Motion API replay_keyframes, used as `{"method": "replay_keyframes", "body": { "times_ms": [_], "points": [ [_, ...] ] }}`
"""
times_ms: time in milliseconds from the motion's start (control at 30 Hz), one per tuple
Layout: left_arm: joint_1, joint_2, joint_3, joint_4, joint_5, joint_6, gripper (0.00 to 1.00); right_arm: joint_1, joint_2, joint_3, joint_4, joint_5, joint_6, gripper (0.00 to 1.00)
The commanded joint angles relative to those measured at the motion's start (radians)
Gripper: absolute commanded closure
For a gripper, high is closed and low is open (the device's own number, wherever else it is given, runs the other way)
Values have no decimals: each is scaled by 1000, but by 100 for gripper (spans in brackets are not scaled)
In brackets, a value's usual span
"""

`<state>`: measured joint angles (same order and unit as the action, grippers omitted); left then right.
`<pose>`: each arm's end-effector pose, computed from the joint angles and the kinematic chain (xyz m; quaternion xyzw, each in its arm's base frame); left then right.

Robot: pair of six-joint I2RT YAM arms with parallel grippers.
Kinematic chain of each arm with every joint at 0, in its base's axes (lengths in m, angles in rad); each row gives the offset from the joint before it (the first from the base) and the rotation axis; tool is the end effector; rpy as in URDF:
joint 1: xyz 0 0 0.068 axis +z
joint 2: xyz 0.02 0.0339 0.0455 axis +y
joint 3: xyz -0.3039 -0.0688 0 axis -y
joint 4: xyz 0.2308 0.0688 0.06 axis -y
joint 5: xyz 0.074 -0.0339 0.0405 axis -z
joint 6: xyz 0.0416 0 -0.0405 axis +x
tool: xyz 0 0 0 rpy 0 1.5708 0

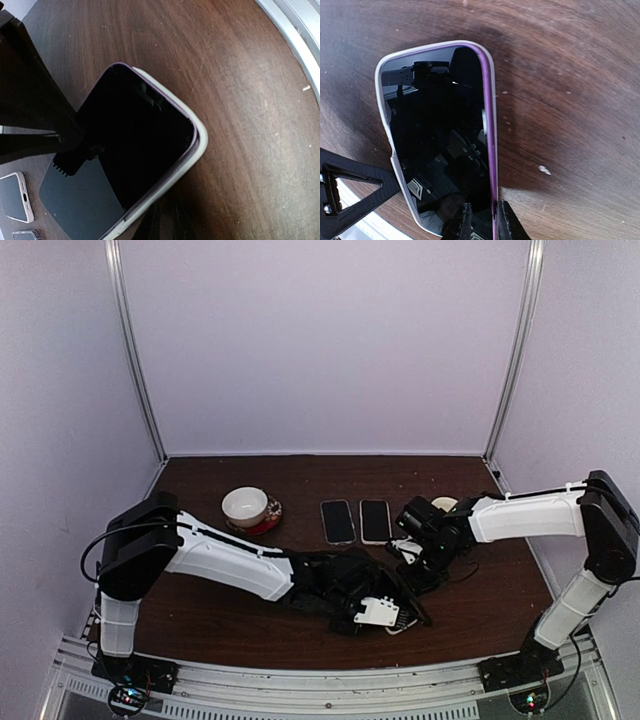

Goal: Put the phone into the phone case

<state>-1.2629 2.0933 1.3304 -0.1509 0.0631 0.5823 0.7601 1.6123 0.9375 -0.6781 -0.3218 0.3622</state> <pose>0.1340 -0.4301 0.1693 0.7603 0.5631 -0.1358 0.2940 0.1901 0.1989 0.2090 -0.2110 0.9584 0.1919 0.0061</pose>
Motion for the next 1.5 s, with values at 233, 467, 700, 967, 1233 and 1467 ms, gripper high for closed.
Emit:
{"method": "replay_keyframes", "body": {
  "times_ms": [233, 467, 700, 967, 1233, 1467],
  "points": [
    [-4, 43, 30, -20, -33, 68, 89, -10, -44, -16, -28, 53, 13, 74],
    [-3, 62, 34, -6, -48, 64, 90, -8, -14, -80, 7, 17, 21, 86],
    [-4, 68, 36, 2, -75, 63, 90, 10, -32, -173, 119, -113, 77, 96],
    [-3, 70, 44, 23, -95, 60, 89, 68, 70, -236, 162, -108, 153, 98],
    [17, 51, 35, 37, -88, 23, 89, 118, 105, -320, 146, 0, 222, 98],
    [33, 45, 17, 57, -84, 6, 89, 186, 228, -301, 296, -73, 283, 100]
  ]
}}
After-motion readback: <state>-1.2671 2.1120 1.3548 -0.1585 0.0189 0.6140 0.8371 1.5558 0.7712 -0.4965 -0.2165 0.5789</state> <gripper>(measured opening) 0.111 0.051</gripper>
